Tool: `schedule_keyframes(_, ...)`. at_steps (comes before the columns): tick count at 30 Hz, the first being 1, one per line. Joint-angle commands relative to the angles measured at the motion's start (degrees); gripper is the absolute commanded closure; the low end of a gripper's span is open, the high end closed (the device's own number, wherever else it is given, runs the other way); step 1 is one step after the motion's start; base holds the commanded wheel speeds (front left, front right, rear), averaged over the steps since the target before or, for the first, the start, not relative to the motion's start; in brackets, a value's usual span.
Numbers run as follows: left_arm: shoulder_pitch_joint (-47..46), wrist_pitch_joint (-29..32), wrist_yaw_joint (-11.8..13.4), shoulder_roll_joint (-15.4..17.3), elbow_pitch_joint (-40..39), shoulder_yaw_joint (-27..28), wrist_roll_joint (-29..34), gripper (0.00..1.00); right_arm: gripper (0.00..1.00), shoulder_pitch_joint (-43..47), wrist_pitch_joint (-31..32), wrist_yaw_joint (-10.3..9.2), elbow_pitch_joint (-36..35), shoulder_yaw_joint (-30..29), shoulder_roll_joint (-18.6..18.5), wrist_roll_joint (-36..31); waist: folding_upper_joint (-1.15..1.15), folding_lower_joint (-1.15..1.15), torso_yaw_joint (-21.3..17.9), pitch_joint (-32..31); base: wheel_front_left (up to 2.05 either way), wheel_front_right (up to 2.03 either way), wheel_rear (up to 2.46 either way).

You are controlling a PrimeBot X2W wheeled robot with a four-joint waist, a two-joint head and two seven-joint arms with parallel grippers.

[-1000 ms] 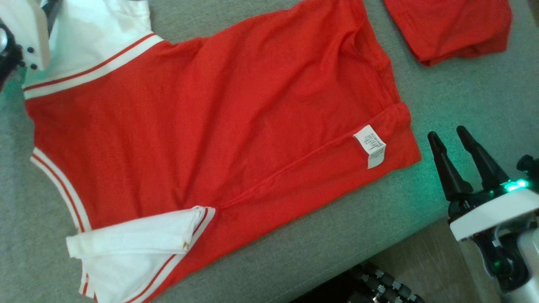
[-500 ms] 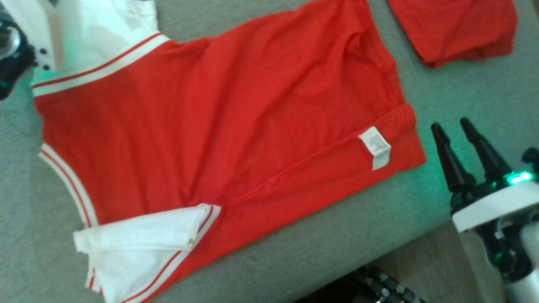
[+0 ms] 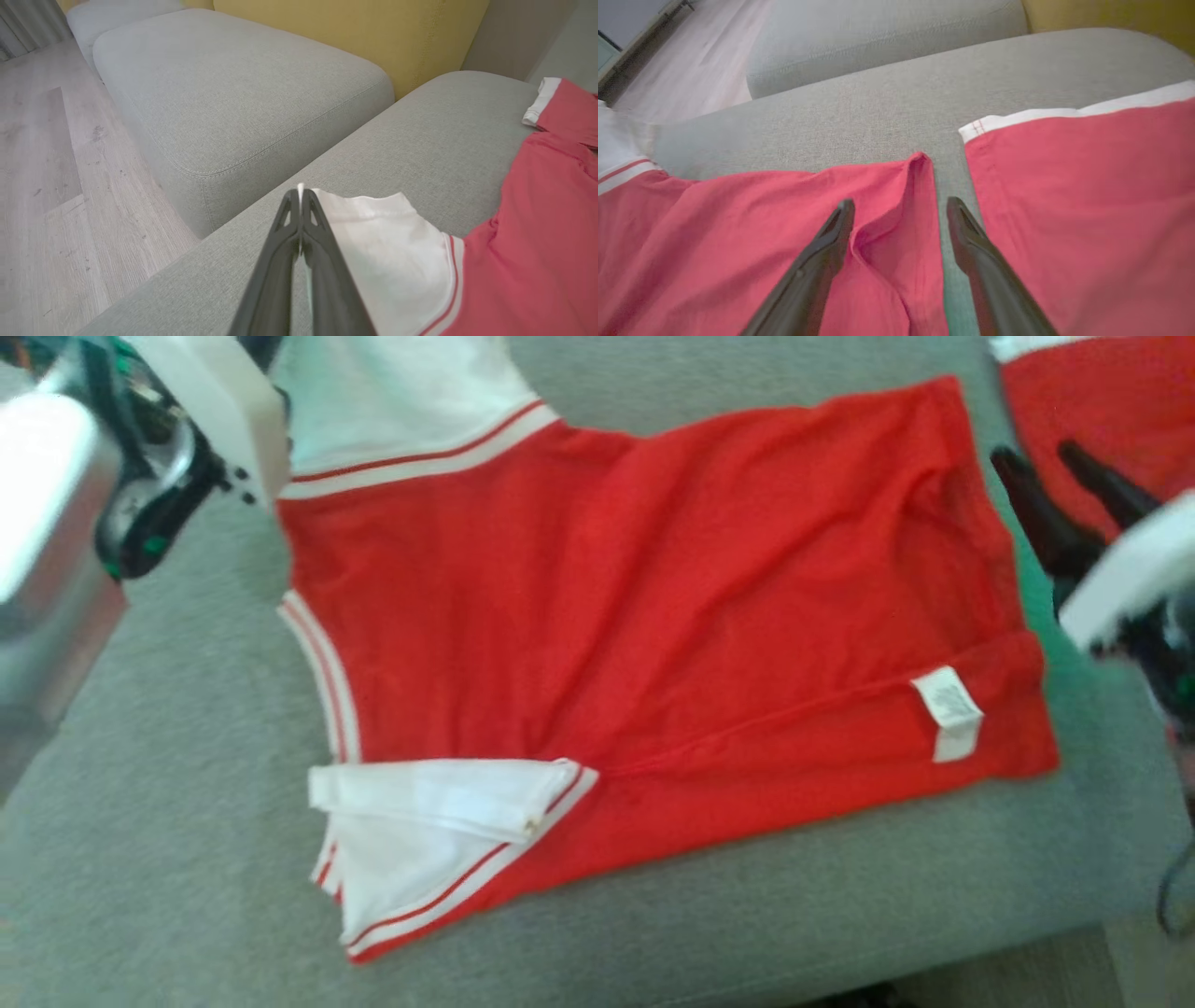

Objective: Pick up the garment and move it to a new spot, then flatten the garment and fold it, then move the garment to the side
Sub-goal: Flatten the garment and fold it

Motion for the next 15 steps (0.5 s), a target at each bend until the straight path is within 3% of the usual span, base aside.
schedule_keyframes(1, -2.6, -1.3, 0.1, 1.6, -2.3, 1.1, -0.4, 1.00, 0.00, -5.2, 2.9, -0.04, 3.4, 1.1, 0.1, -0.8, 0.00, 0.00, 2.8, -1.0, 0.00, 0.00, 0.00)
schedule_keyframes(7, -3.9, -2.4, 0.1, 1.0, -3.4, -1.8, -0.7, 1.00, 0.00, -17.3, 7.1, -0.04, 18.5, 3.0, 3.6, -4.1, 0.00, 0.00, 5.0, 0.0, 0.00, 0.00, 0.00)
schedule_keyframes(15, -5.4, -3.4, 0.1, 0.6, -2.9, -4.6, -1.6, 1.00, 0.00, -24.9, 6.3, -0.04, 30.6, 5.0, 5.0, -9.0, 0.00, 0.00, 5.9, 0.4, 0.00, 0.00, 0.00)
